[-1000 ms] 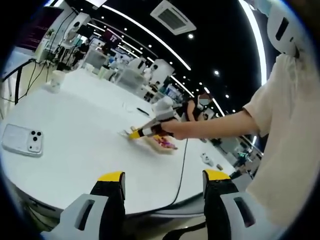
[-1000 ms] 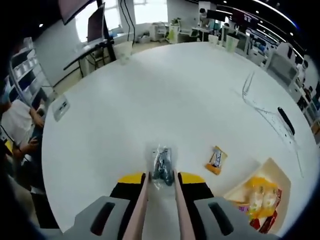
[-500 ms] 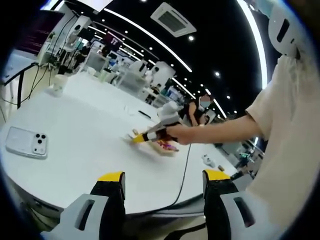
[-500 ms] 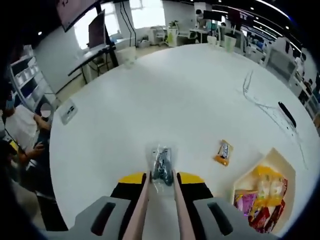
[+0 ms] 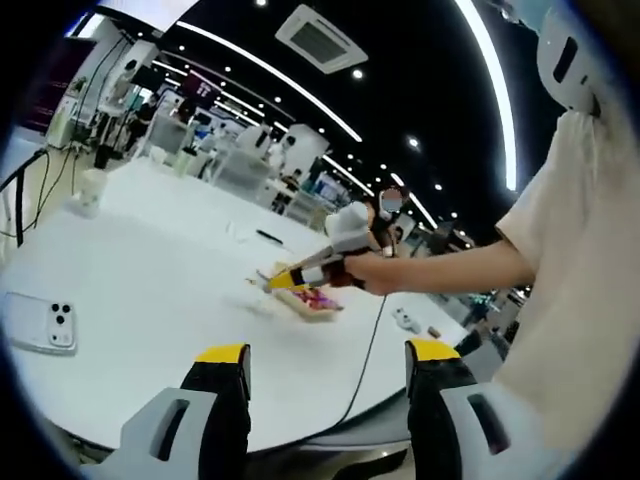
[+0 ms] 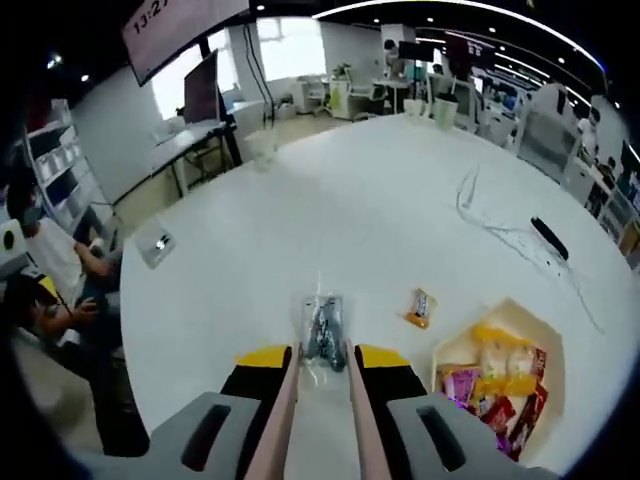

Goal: Place the target food into the container with the food tongs after gripping and lifting it, then release it inside without dropping or visibly crushing the food.

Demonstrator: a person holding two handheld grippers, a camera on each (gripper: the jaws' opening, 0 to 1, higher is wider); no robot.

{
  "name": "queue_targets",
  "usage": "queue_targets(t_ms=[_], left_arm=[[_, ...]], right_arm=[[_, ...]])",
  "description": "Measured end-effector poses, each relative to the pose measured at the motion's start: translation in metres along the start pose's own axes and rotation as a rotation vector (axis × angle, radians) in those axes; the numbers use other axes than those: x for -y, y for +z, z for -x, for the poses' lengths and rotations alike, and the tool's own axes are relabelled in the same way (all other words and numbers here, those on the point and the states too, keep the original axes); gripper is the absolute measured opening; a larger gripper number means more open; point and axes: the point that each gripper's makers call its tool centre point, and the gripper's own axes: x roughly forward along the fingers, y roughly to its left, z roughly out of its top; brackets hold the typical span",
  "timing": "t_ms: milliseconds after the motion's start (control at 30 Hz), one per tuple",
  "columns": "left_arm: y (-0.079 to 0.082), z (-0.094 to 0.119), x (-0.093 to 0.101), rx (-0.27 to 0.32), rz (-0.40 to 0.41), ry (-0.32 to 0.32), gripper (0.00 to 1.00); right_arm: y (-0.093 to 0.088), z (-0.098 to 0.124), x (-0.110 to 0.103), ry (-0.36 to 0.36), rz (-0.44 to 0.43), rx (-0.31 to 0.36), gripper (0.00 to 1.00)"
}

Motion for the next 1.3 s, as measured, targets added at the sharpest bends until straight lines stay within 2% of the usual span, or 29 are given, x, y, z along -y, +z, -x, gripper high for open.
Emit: queue_targets(t_ms=[100, 367, 833, 967, 1300], left_arm=[[0.002, -0.003, 0.004, 0.002, -0.012, -0.010, 0.62], [0.008, -0.006, 0.016, 0.008, -0.044, -0.034, 0.62], [0.017, 0.002, 0.032, 0.021, -0.094, -0.043, 0.62], [0.016, 0.002, 0.039, 0.010, -0.111, -0.059, 0.62], [0.010, 0.000, 0.053, 0.002, -0.119, -0.081, 0.62]], right_arm=[[0.013, 0.013, 0.000, -0.006, 0.010, 0.034, 0.24], [0.033, 0.031, 0.001, -0.019, 0.021, 0.087, 0.24], [0.047, 0.056, 0.005, -0.053, 0.023, 0.150, 0.24], [0.054, 0.069, 0.012, -0.085, 0.032, 0.187, 0.24], [0.052, 0.088, 0.032, -0.137, 0.034, 0.208, 0.24]])
